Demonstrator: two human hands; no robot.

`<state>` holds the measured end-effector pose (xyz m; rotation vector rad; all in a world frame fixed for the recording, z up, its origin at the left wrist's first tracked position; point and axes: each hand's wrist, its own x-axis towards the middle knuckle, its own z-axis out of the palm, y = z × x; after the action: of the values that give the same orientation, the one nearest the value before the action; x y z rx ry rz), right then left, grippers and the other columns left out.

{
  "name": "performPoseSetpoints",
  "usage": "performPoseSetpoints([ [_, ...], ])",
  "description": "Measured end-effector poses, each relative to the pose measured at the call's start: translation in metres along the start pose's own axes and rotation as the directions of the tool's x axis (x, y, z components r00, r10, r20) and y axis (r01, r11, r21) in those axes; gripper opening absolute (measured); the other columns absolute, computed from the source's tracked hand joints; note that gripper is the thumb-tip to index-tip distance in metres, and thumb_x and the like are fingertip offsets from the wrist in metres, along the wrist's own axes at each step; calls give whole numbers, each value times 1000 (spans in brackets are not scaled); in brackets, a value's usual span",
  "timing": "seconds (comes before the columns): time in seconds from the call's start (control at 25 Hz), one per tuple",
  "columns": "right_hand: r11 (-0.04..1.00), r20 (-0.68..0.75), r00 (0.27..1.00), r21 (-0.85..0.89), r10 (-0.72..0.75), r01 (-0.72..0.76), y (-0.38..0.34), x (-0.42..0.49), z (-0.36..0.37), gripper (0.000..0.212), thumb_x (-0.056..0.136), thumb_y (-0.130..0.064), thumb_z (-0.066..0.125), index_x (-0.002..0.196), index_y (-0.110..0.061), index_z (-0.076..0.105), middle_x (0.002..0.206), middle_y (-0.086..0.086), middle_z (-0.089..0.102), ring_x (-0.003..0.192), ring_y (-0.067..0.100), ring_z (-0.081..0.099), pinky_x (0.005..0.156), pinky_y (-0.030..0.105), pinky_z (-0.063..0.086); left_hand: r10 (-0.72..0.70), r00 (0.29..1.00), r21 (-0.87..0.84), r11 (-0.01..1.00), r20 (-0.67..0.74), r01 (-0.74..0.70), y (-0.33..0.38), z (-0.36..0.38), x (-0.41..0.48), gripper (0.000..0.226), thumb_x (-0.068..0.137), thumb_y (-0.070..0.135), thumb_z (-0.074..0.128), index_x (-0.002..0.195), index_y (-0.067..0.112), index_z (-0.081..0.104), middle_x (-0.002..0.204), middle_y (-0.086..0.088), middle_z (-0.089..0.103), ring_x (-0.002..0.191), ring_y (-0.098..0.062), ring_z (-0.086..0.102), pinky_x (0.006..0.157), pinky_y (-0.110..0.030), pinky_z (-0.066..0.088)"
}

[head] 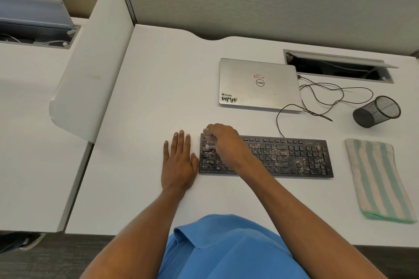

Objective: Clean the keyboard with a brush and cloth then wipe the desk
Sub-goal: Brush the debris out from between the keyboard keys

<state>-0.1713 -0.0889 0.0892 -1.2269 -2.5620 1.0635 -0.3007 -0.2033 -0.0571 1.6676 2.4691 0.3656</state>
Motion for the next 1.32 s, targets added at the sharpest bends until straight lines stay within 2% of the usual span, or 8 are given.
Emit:
performPoseSetpoints([
  [0.28,994,-12,1000,109,-3,5,-9,4,11,13,99,0,47,98,1,60,102,16,66,97,26,67,80,13,56,-6,1000,2,1000,6,6,0,0,0,66,105,34,31,167,11,24,177,-9,13,164,-22,6,133,-49,3],
  [0.44,999,-8,1000,42,12,-11,-1,2,8,18,100,-2,47,101,-10,63,106,1,66,98,7,64,73,2,48,-6,1000,-9,1000,-4,5,0,0,0,66,105,34,30,166,11,27,176,-8,15,164,-22,8,133,-49,3],
  [0.56,1000,-36,999,-9,16,-16,8,1,4,37,98,-11,45,75,-39,52,86,-8,56,90,21,67,81,38,62,-6,1000,-13,1000,-7,6,0,0,0,66,104,34,30,166,11,29,176,-9,17,164,-22,9,132,-50,4],
  [0.64,999,-33,999,-28,26,-27,11,4,4,30,95,-18,42,69,-33,45,82,5,55,86,30,66,79,49,61,-6,1000,-11,1000,-7,6,1,0,1,66,104,34,31,166,11,29,176,-9,17,164,-23,10,132,-50,5],
  [0.76,988,-20,998,142,66,-62,-1,6,2,20,101,-12,43,85,-8,54,94,20,57,92,37,63,84,33,62,-6,1000,-3,1000,0,6,1,0,0,66,105,34,29,166,12,27,176,-8,14,164,-22,7,132,-50,5],
  [0.88,976,15,998,208,61,-63,-9,3,4,19,103,-5,45,99,-12,63,100,-3,59,94,12,61,82,8,53,-2,1000,7,1000,11,1,0,1,0,66,105,35,28,167,12,24,177,-8,12,164,-22,5,133,-50,5],
  [1.04,989,8,998,134,69,-69,4,0,0,46,100,-4,47,77,-44,47,87,-12,51,100,13,64,85,40,62,-1,1000,-8,1000,6,1,0,-1,0,66,105,35,28,167,11,26,176,-8,14,164,-23,7,132,-50,5],
  [1.32,991,-256,960,97,112,-90,-1,-1,-13,37,104,-22,42,68,-28,35,58,-10,40,50,9,40,62,42,53,1,1000,-21,1000,-9,-1,2,-2,0,66,104,35,30,166,11,29,176,-9,17,164,-24,11,132,-50,6],
])
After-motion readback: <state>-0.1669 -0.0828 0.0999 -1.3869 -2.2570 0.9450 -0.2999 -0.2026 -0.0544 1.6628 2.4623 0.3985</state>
